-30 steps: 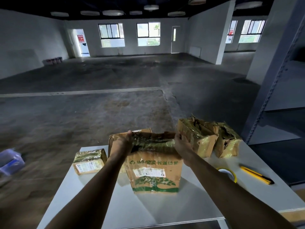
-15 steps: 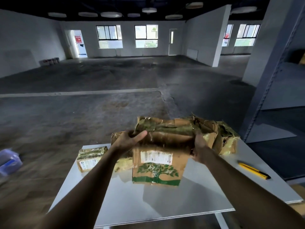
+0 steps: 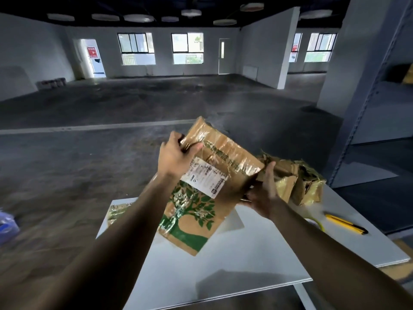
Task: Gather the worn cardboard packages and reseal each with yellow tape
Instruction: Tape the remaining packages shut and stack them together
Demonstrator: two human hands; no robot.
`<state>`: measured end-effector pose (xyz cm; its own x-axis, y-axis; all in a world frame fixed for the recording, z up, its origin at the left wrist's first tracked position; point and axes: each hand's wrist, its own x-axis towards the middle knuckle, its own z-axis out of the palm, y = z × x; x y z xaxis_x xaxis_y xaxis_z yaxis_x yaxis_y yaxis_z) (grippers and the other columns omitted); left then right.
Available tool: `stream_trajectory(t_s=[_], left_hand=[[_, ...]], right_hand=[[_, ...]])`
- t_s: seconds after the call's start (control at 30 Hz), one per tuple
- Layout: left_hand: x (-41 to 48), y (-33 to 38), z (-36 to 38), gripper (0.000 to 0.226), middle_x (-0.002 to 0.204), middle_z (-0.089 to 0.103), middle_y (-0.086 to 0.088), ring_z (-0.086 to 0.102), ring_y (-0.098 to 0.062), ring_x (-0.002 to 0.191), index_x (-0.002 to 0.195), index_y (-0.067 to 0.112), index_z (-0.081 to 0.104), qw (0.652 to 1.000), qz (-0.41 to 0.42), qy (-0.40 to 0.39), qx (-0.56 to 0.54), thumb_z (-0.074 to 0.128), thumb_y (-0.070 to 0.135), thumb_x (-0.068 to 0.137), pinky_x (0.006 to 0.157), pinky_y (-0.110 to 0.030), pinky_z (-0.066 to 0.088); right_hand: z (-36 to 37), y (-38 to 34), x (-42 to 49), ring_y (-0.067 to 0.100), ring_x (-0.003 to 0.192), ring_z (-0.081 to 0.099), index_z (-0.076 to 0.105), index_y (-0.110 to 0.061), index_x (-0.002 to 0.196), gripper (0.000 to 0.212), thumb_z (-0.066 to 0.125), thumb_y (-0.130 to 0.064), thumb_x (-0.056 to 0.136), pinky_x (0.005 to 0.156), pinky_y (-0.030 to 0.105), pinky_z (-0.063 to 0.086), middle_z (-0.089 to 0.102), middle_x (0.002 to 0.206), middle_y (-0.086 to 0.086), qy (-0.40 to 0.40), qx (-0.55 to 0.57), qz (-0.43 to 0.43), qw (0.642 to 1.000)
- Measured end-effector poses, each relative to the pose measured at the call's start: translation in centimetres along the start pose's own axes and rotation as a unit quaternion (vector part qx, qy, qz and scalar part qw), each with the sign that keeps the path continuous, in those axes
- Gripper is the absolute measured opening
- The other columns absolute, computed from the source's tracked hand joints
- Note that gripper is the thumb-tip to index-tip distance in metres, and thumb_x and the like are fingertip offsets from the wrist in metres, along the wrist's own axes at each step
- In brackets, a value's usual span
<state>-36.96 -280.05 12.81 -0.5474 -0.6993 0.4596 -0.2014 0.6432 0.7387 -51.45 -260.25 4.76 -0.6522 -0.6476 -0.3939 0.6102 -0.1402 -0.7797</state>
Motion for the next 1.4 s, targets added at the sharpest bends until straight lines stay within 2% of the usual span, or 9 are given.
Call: stream_trajectory(t_s=[0.27,0.4,0.5,0.6,0.9,1.03,1.13,1.27,1.4], left_hand=[[3.7,-0.9,-0.4,0.037,0.133,0.047,-0.008,0.037,-0.031,0.128,0.134,0.036,0.048,0.99,0.008,-0.053,0.128,0.048,0.048,0.099,0.107,-0.057,0.024],[6.3,-1.6,0.4,0.038,0.137,0.045,-0.006,0.036,-0.033,0.129,0.14,0.039,0.043,0.979,0.027,-0.08,0.187,0.043,0.044,0.102,0.108,-0.056,0.024],[8.3,-2.4,1.6,0.042,0.138,0.045,-0.001,0.036,-0.029,0.128,0.145,0.036,0.041,0.971,0.025,-0.081,0.225,0.041,0.044,0.103,0.106,-0.05,0.024],[10.1,-3.6,3.4,0.044,0.14,0.045,0.001,0.036,-0.027,0.128,0.146,0.037,0.041,0.964,0.025,-0.089,0.251,0.042,0.044,0.103,0.104,-0.047,0.024],[13.6,-7.7,9.8,0.044,0.145,0.046,0.001,0.038,-0.027,0.129,0.145,0.034,0.043,0.95,0.012,-0.12,0.288,0.043,0.043,0.102,0.098,-0.04,0.023],[14.1,-8.6,12.5,0.047,0.147,0.047,0.0,0.038,-0.028,0.134,0.147,0.028,0.039,0.936,0.025,-0.182,0.301,0.047,0.037,0.101,0.104,-0.041,0.024],[14.0,-9.2,13.9,0.046,0.138,0.055,-0.005,0.042,-0.029,0.131,0.141,0.019,0.042,0.937,0.034,-0.187,0.292,0.055,0.029,0.098,0.107,-0.041,0.026],[14.4,-11.3,12.6,0.052,0.145,0.048,-0.001,0.039,-0.028,0.134,0.144,0.026,0.043,0.933,0.067,-0.178,0.305,0.058,0.04,0.096,0.111,-0.045,0.021],[13.7,-14.2,8.9,0.056,0.139,0.053,-0.002,0.043,-0.029,0.128,0.134,0.031,0.052,0.933,0.005,-0.106,0.344,0.062,0.059,0.087,0.109,-0.048,0.021]], right_hand=[[3.6,2.8,3.5,0.051,0.134,0.04,0.028,-0.021,0.155,0.114,0.043,-0.094,0.068,0.097,0.069,0.044,0.033,0.154,0.027,-0.04,0.094,0.023,0.995],[4.5,3.5,7.2,0.051,0.118,0.055,0.063,-0.014,0.112,0.069,0.061,-0.074,0.078,0.094,0.067,0.048,0.051,0.134,0.027,-0.023,0.107,0.027,0.994],[4.6,3.0,9.5,0.043,0.094,0.063,0.045,-0.013,0.127,0.042,0.041,-0.048,0.103,0.093,0.064,0.05,0.057,0.125,0.026,0.01,0.089,0.025,0.996],[4.5,2.5,12.0,0.044,0.107,0.061,0.046,-0.016,0.123,0.023,0.04,-0.031,0.107,0.082,0.059,0.054,0.055,0.127,0.017,0.009,0.082,0.057,0.995],[1.7,1.1,19.1,0.033,0.112,0.062,0.06,-0.019,0.122,0.028,0.045,-0.035,0.104,0.072,0.049,0.06,0.062,0.131,0.01,-0.006,-0.101,0.116,0.988],[1.3,-0.5,20.8,0.008,0.103,0.054,0.037,-0.015,0.15,0.068,0.036,-0.06,0.1,0.084,0.021,0.046,0.049,0.138,0.001,0.017,-0.268,0.066,0.961],[2.2,-1.7,21.7,0.023,0.132,0.048,0.032,-0.016,0.153,0.088,0.035,-0.077,0.09,0.108,0.036,0.04,0.041,0.152,0.008,0.021,-0.351,-0.038,0.935],[2.7,-0.6,23.6,0.015,0.09,0.065,0.055,-0.017,0.131,0.052,0.059,-0.052,0.093,0.076,0.034,0.057,0.067,0.108,-0.002,0.006,-0.419,-0.111,0.901],[3.3,-0.4,23.8,0.013,0.092,0.059,0.048,-0.024,0.134,0.041,0.049,-0.046,0.1,0.065,0.016,0.045,0.059,0.12,0.0,0.025,-0.464,-0.142,0.874]])
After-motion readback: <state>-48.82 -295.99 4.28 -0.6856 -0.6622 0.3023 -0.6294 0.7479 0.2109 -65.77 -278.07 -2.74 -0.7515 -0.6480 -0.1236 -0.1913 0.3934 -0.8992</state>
